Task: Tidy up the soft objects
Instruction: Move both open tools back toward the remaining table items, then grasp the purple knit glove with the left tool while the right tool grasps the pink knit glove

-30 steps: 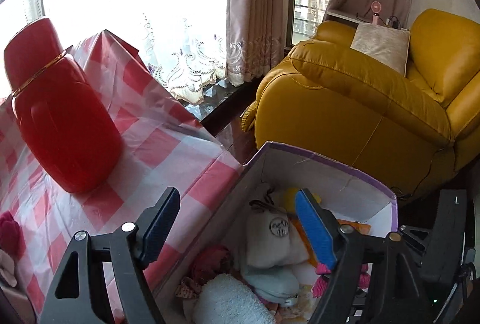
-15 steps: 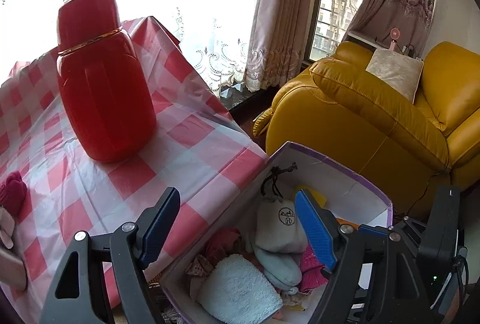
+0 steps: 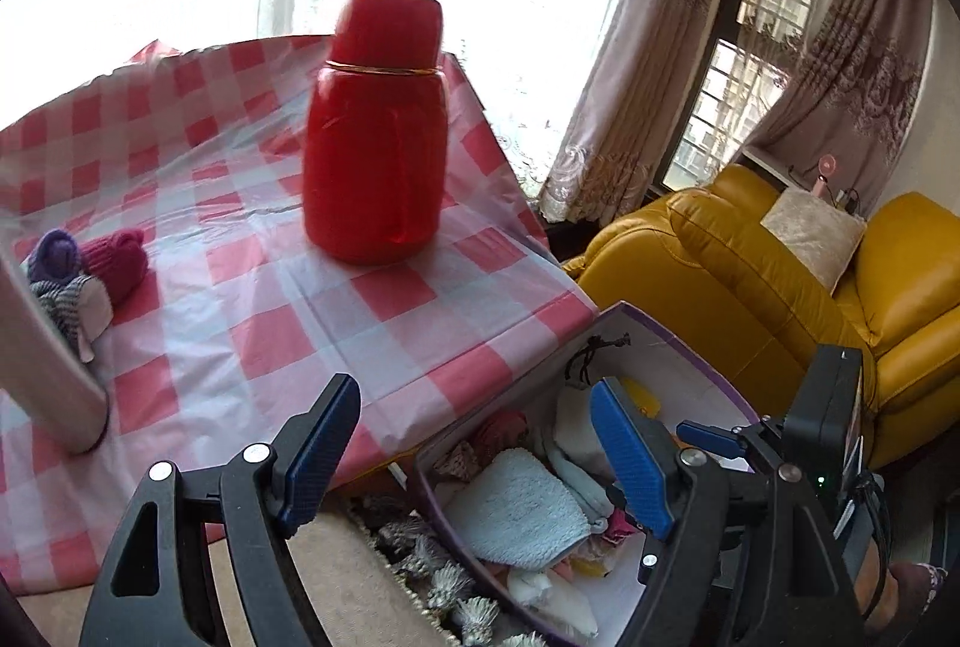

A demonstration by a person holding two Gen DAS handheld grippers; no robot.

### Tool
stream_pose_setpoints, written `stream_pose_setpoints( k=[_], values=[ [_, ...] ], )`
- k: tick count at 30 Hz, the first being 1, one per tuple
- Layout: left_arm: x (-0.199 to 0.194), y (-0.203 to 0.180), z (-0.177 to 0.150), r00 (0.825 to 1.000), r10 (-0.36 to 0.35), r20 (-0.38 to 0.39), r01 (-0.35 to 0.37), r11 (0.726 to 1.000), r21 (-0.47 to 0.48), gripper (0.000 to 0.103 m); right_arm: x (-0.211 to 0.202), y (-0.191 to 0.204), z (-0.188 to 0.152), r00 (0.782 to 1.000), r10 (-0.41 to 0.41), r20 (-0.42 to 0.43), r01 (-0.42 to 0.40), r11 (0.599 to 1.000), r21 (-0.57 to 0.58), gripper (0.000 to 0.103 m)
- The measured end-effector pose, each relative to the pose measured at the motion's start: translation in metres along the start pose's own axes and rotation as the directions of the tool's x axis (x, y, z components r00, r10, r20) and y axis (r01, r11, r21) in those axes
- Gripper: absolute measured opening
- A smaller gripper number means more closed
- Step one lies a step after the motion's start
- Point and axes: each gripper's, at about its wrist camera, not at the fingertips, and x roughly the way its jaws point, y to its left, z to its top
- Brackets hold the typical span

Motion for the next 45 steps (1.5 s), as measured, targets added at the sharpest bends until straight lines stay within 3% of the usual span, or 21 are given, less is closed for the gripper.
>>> stream_pose_setpoints(
  k=[7,16,20,28,36,40,45],
  values=[
    [-0.034,0.063,-0.024,0.987,0.155,-0.032,-0.158,0.976,-0.151,0.080,-0.004,0.032,0.019,0.998,0.055,0.022,-0.054,0.998,-0.043,0.077],
    [-0.081,0.149,-0.052,0.966,0.255,-0.029,-0.249,0.904,-0.348,0.080,-0.008,0.073,0.045,0.995,0.093,0.043,-0.087,0.988,-0.127,0.077],
    [-0.098,0.180,-0.060,0.961,0.277,-0.019,-0.260,0.876,-0.405,0.080,-0.004,0.084,0.063,0.994,0.097,0.054,-0.088,0.984,-0.156,0.077],
    [-0.115,0.225,-0.064,0.948,0.319,-0.013,-0.292,0.848,-0.443,0.079,0.007,0.108,0.106,0.991,0.107,0.081,-0.090,0.978,-0.190,0.077],
    [-0.116,0.279,-0.051,0.933,0.361,-0.007,-0.322,0.823,-0.469,0.070,0.025,0.138,0.150,0.986,0.134,0.101,-0.110,0.971,-0.213,0.077],
    [-0.109,0.311,-0.036,0.945,0.326,0.014,-0.276,0.821,-0.500,0.069,0.037,0.152,0.171,0.981,0.163,0.104,-0.139,0.967,-0.213,0.077],
    [-0.091,0.344,-0.005,0.965,0.259,0.047,-0.202,0.844,-0.497,0.069,0.056,0.170,0.198,0.974,0.203,0.104,-0.177,0.960,-0.218,0.077]
  ],
)
